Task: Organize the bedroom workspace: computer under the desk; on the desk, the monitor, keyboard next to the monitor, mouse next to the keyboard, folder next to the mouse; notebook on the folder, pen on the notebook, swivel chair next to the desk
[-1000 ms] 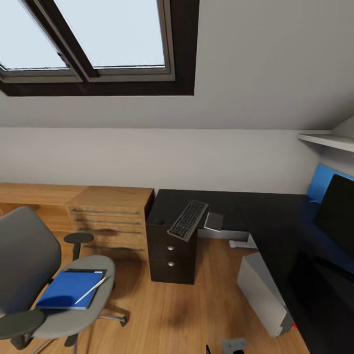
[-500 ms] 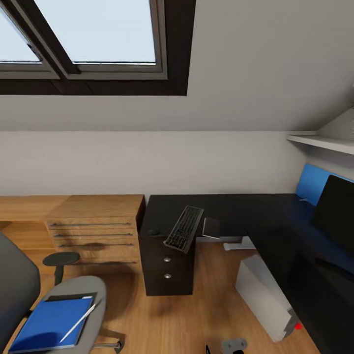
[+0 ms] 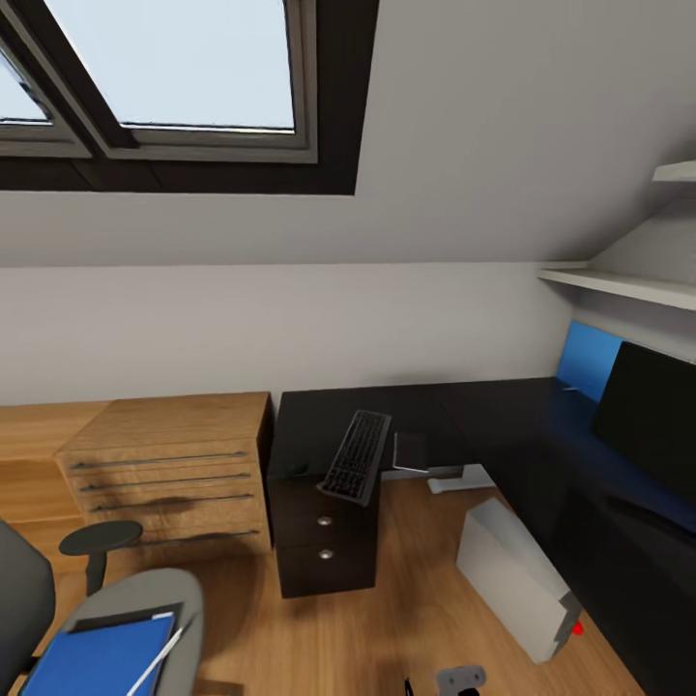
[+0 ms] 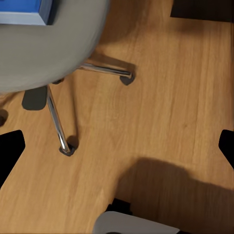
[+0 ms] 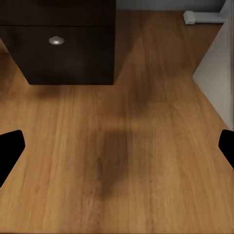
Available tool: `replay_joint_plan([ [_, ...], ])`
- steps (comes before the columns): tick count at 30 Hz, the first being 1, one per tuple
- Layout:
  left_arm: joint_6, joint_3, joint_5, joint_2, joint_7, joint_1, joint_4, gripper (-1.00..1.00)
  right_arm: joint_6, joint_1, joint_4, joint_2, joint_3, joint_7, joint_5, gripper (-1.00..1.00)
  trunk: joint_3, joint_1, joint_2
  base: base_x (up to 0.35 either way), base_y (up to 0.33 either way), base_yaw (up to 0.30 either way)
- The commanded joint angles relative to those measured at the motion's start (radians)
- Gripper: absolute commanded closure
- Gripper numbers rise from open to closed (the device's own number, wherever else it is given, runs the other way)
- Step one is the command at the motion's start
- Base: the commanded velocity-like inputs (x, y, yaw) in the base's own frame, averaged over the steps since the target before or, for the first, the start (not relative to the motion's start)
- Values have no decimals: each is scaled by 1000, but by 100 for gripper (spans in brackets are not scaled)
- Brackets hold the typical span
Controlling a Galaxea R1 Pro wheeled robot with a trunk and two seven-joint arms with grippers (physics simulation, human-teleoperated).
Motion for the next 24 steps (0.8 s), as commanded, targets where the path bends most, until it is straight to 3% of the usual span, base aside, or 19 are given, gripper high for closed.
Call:
replay_joint_plan([
  [1, -4, -7, 10, 1, 7, 0, -1, -100, -3, -1, 1, 0, 8, -5, -6, -100, 0, 0, -1, 3, 28, -184],
  [10, -4, -8, 9, 1, 7, 0, -1, -100, -3, -1, 1, 0, 9, -5, -6, -100, 9, 0, -1, 1, 10, -175],
  [20, -6, -11, 9, 1, 6, 0, -11, -100, -2, -1, 0, 0, 9, -5, -6, -100, 10, 0, -1, 0, 1, -30],
  [21, -11, -11, 9, 1, 4, 0, -26, -100, -3, -1, 0, 0, 9, -5, -6, -100, 10, 0, -1, 0, 0, -2],
  [22, -20, -5, 13, 3, 4, 0, -117, -100, -5, -1, -6, 1, 9, -5, -6, -100, 10, 0, -1, 0, 0, 0],
  [24, -18, -3, 21, 3, 6, 0, -196, -100, -5, -1, -13, 5, 11, -4, -7, -100, 10, 0, -1, 0, 0, 0],
])
